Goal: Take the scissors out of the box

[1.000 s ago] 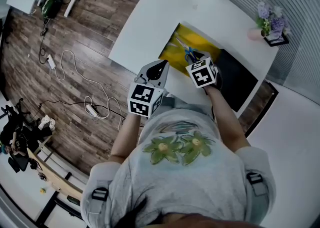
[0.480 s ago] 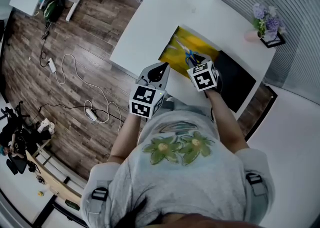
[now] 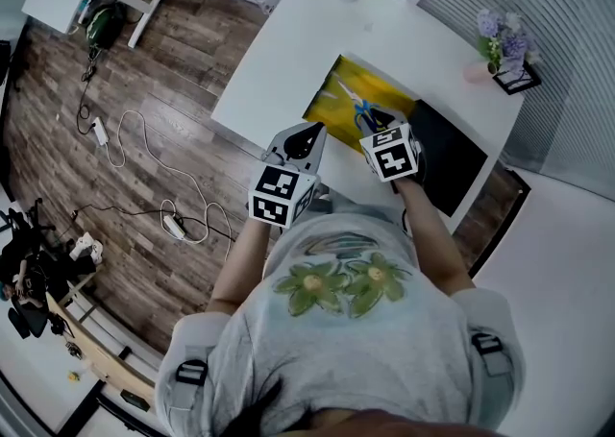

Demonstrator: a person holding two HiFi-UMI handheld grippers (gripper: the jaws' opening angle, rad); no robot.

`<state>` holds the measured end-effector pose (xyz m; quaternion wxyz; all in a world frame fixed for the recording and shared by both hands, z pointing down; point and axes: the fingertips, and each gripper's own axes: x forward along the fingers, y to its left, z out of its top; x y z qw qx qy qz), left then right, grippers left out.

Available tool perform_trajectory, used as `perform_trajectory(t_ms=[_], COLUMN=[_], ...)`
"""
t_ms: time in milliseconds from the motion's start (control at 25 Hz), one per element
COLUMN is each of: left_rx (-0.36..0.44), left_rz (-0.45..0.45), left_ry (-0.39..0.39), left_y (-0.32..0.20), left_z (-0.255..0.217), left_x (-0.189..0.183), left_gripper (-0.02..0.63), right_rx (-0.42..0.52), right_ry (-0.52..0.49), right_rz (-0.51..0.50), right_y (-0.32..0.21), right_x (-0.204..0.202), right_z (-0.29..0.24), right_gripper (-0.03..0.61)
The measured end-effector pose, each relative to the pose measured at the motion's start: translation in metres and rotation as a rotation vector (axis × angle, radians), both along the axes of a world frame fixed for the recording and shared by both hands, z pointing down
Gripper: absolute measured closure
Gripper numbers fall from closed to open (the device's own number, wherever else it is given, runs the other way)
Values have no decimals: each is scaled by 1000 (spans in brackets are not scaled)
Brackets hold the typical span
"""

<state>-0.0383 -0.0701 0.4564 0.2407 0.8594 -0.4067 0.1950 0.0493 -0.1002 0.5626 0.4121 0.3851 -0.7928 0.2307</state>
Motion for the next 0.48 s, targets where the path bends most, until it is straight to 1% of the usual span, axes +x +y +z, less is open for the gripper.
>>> perform_trajectory(t_ms=[480], left_rx=[11], left_rz=[12], left_ry=[9], left_y=[14], left_z=[-5], left_x=[4], left_gripper=[617], right_rx=[60], right_ry=[-29], right_rz=[-12], right_y=[11], right_x=[-4], right_z=[-23], right_gripper=[494])
